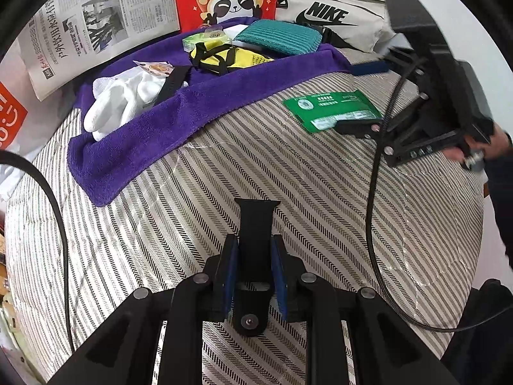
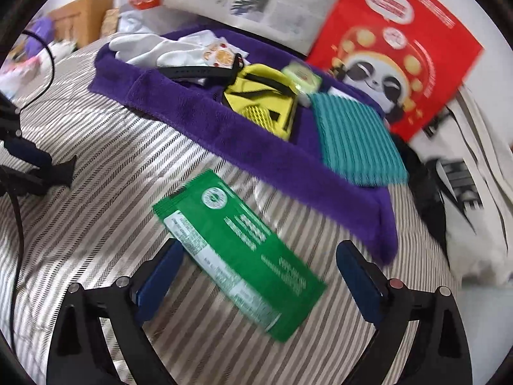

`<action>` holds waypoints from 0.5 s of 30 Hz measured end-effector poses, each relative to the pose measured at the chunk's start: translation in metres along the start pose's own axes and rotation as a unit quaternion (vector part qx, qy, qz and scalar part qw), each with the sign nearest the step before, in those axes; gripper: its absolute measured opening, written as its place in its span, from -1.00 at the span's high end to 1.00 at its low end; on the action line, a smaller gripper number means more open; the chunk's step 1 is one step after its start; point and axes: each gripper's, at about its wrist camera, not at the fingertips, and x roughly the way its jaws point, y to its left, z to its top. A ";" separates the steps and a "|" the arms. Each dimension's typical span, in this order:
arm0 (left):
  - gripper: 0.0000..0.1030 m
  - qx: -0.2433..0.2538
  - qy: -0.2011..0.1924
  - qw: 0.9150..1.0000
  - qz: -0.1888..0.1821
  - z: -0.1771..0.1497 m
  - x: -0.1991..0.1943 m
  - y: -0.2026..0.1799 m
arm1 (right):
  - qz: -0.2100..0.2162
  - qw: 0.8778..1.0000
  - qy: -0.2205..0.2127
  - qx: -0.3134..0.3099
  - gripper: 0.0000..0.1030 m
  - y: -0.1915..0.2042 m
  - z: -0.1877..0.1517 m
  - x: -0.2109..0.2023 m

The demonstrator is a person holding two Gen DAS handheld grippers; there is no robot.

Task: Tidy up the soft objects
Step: 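Grasp the green printed packet with the right gripper and lift it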

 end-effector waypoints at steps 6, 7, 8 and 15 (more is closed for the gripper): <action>0.60 -0.005 -0.004 1.000 -0.007 -0.003 -0.002 0.001 | 0.099 0.994 0.005 0.036 -0.86 -0.023 0.009 0.021; 0.60 -0.005 -0.005 1.000 -0.007 -0.003 -0.002 0.001 | 0.116 0.992 0.008 0.054 -0.84 -0.027 0.008 0.024; 0.60 -0.005 -0.004 1.000 -0.007 -0.003 -0.002 0.001 | 0.127 0.989 0.005 0.070 -0.76 -0.031 0.006 0.025; 0.60 -0.013 -0.006 1.000 -0.009 -0.003 -0.002 0.001 | 0.142 0.987 0.016 0.070 0.05 -0.016 -0.009 0.000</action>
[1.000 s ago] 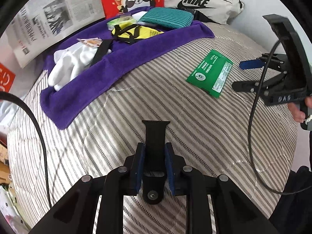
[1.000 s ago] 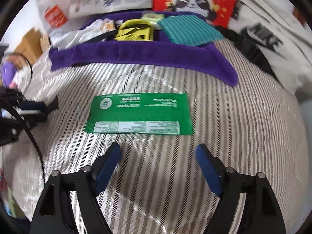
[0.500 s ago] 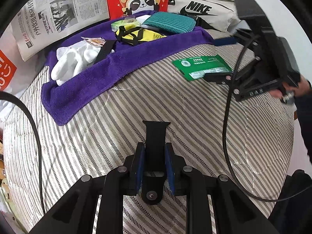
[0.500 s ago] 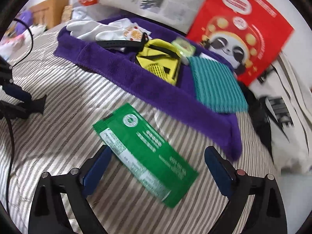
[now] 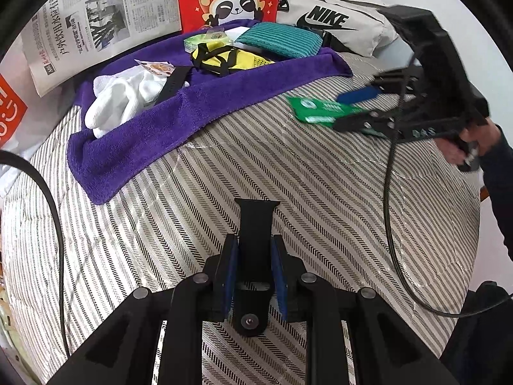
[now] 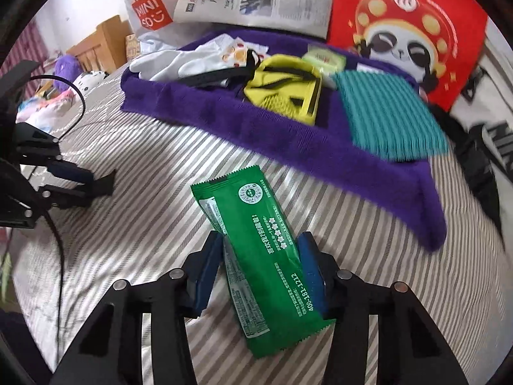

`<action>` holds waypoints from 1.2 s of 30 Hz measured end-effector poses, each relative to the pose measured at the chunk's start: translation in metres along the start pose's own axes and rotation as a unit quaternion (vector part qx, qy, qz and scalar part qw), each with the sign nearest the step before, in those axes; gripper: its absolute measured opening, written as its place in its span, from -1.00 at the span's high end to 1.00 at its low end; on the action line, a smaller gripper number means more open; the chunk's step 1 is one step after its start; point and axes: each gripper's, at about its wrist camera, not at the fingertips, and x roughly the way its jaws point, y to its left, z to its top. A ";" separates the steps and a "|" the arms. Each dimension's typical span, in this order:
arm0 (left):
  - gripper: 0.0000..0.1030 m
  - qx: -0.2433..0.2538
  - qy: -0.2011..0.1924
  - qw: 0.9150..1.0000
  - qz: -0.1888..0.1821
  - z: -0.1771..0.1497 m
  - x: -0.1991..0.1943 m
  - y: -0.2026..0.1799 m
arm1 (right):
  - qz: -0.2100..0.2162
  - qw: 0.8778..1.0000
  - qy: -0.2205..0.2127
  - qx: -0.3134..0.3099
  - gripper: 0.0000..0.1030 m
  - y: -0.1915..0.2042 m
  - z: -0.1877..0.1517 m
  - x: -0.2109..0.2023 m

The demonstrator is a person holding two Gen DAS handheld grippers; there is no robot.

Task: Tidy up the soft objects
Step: 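Grasp the green printed packet with the right gripper and lift it, then carry the black strap with the left gripper while the right carries the green packet toward the towel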

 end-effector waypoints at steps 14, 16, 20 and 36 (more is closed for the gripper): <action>0.61 -0.034 -0.004 0.999 0.003 0.002 0.003 0.002 | -0.006 1.000 0.012 -0.012 0.21 0.026 -0.011 -0.008; 0.61 -0.030 -0.003 1.000 0.009 0.002 0.003 0.000 | -0.010 1.000 0.012 -0.007 0.36 0.028 -0.012 -0.010; 0.61 -0.037 0.001 0.999 0.004 0.001 0.002 -0.001 | 0.001 1.000 0.010 0.029 0.51 0.027 -0.016 -0.015; 0.61 -0.072 -0.011 0.997 -0.007 0.002 -0.003 0.008 | -0.015 0.995 -0.015 0.096 0.54 0.015 -0.011 -0.024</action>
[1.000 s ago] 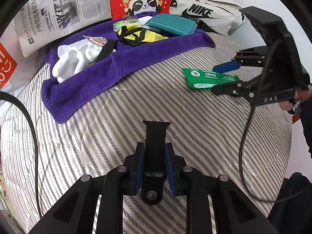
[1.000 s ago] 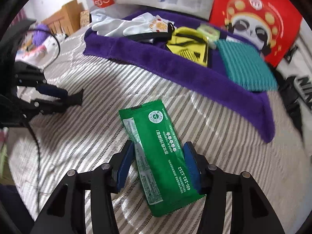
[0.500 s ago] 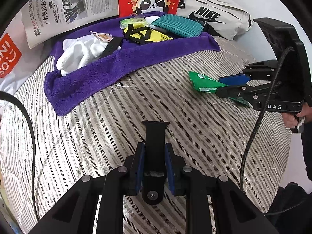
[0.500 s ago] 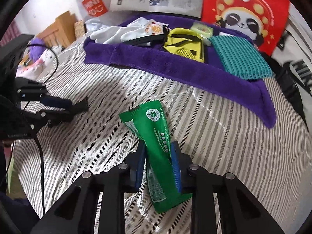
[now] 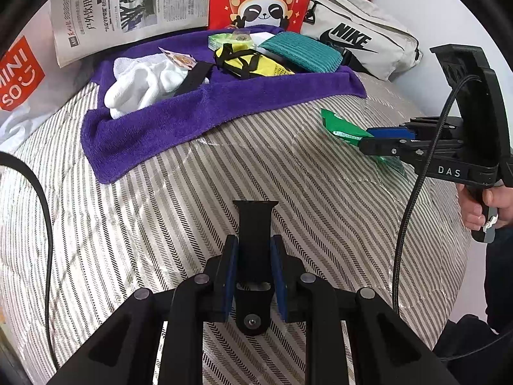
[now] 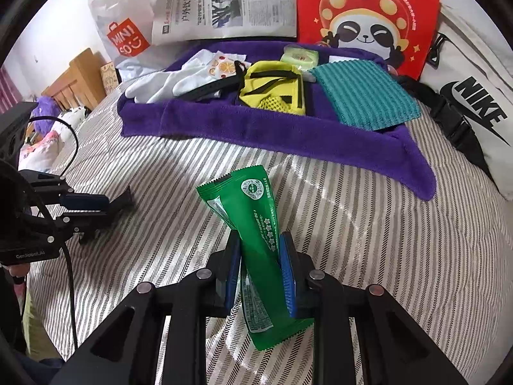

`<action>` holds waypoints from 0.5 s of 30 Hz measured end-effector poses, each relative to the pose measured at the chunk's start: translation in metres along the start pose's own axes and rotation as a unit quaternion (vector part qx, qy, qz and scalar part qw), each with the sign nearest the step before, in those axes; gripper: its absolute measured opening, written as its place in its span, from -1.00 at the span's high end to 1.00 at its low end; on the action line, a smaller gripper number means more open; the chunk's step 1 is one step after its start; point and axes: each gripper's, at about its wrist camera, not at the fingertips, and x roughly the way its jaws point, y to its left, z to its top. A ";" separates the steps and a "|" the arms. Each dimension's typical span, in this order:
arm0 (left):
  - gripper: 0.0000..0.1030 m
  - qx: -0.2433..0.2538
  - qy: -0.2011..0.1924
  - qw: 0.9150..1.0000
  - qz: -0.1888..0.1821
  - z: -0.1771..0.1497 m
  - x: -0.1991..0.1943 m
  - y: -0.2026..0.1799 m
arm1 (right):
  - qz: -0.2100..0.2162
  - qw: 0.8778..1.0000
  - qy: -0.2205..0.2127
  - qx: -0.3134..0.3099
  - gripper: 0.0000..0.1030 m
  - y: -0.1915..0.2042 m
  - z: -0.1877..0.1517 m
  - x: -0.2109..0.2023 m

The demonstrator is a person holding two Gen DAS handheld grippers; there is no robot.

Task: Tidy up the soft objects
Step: 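Carry the black strap with the left gripper while the right carries the green packet toward the towel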

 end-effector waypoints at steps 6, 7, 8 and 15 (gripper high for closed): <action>0.61 0.006 -0.010 1.000 0.010 0.006 -0.011 -0.002 | 0.005 1.000 0.000 0.015 0.54 -0.006 0.003 -0.002; 0.61 0.006 -0.012 1.000 0.012 0.007 -0.012 -0.002 | 0.005 1.000 -0.001 0.017 0.54 -0.007 0.004 -0.002; 0.61 0.006 -0.014 1.000 0.012 0.008 -0.014 -0.002 | 0.006 1.000 -0.001 0.018 0.54 -0.007 0.005 -0.003; 0.61 -0.001 -0.031 0.999 0.013 0.016 -0.023 0.000 | 0.006 1.000 -0.010 0.018 0.54 -0.007 0.013 -0.009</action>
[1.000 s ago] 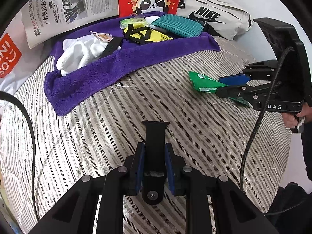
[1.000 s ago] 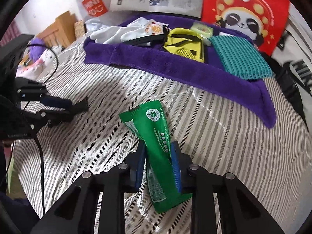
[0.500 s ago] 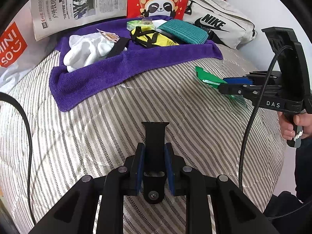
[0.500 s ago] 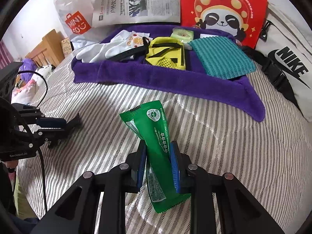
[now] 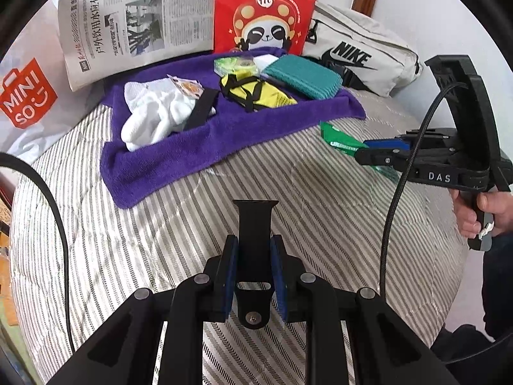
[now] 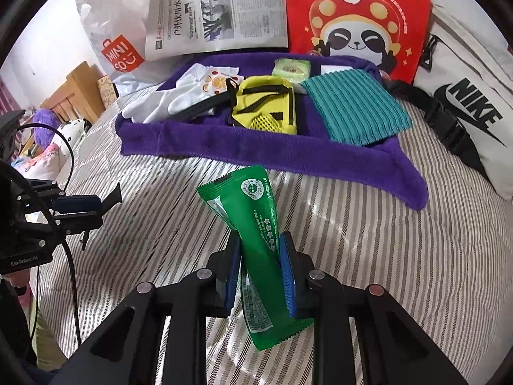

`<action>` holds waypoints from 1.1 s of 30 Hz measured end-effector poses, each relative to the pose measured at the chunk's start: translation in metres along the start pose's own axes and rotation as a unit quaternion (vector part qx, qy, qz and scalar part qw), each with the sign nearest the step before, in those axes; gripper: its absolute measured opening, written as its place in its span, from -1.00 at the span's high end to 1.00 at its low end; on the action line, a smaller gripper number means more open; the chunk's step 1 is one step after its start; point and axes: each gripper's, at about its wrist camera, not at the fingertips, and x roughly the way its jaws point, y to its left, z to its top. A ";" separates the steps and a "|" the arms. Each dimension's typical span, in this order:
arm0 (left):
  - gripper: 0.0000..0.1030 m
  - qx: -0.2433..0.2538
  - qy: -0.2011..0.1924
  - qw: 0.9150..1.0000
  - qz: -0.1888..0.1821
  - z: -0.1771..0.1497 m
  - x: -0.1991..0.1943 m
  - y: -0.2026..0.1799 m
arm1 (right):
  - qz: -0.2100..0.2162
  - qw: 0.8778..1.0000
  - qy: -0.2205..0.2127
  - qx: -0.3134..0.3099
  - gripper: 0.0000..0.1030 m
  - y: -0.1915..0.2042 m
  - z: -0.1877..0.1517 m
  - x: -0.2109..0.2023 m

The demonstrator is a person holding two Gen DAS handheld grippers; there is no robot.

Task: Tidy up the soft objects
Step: 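Carry the black strap with the left gripper while the right carries the green packet toward the towel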

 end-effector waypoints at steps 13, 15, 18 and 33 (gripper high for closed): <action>0.61 -0.004 -0.033 0.999 0.011 0.029 -0.018 0.008 | -0.002 1.000 -0.022 0.003 0.54 0.000 0.029 -0.010; 0.61 -0.009 -0.038 0.999 0.013 0.034 -0.019 0.011 | -0.003 1.000 -0.025 0.002 0.54 0.000 0.036 -0.011; 0.61 -0.015 -0.044 0.999 0.014 0.041 -0.019 0.015 | -0.005 1.000 -0.028 0.000 0.54 0.001 0.045 -0.012; 0.61 -0.019 -0.056 0.998 0.011 0.081 -0.018 0.039 | -0.011 0.999 -0.041 0.009 0.54 -0.004 0.094 -0.008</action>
